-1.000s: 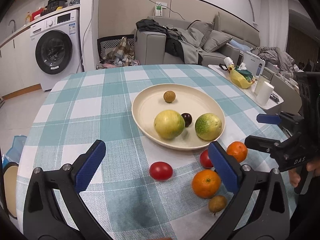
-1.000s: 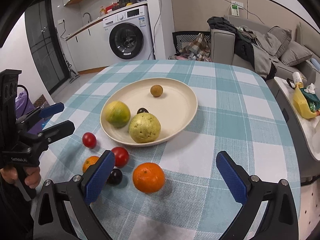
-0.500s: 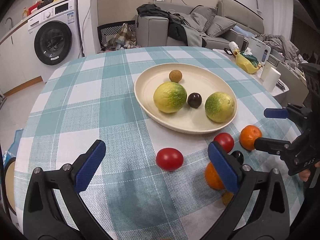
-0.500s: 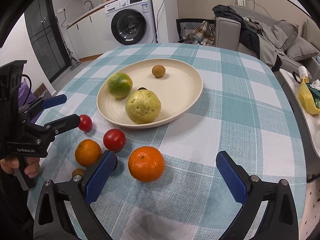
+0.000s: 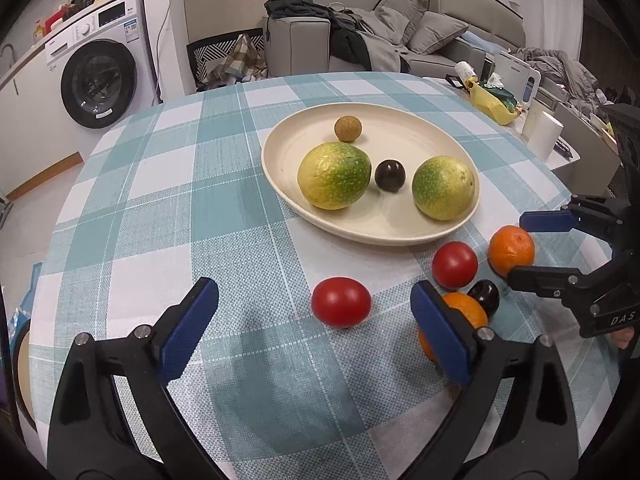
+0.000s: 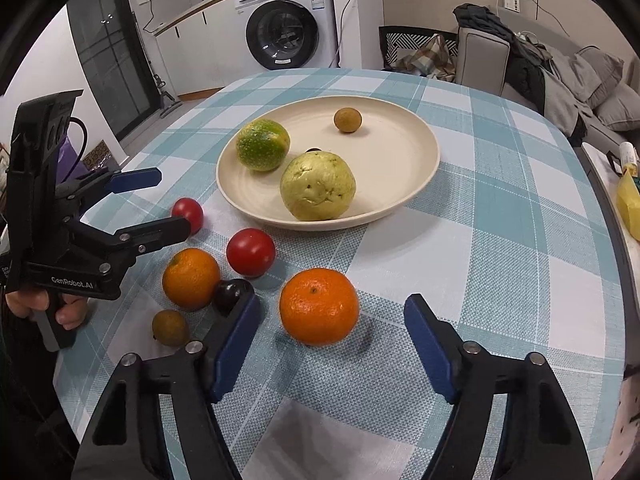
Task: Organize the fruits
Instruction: 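Grasp the red tomato with the left tool while the right grasps the orange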
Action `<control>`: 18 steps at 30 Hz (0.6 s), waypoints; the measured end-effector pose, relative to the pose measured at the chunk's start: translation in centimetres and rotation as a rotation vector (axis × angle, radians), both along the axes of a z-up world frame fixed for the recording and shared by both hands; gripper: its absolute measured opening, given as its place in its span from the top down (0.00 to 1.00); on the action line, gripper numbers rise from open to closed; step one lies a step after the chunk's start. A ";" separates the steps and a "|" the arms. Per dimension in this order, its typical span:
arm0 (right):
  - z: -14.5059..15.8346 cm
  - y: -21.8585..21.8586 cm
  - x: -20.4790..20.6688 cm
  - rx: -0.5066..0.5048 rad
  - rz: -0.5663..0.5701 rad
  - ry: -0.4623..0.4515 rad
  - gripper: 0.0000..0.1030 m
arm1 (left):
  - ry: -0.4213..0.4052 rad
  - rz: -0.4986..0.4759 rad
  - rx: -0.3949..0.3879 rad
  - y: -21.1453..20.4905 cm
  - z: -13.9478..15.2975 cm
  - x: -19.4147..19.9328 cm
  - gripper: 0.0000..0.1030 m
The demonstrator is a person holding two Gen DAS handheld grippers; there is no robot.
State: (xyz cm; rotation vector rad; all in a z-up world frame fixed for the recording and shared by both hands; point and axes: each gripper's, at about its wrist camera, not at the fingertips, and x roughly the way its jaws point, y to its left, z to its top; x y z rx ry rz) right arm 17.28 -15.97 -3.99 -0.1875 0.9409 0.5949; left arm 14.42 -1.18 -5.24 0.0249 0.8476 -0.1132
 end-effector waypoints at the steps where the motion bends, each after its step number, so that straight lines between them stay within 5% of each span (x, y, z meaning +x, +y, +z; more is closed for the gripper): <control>1: 0.0 0.0 0.0 0.001 0.004 0.002 0.29 | 0.005 0.000 -0.001 0.0 -0.1 0.0 0.10; 18: -0.4 0.6 -0.7 -0.003 0.045 0.017 0.46 | 0.044 -0.026 0.000 -0.2 -0.9 0.3 0.32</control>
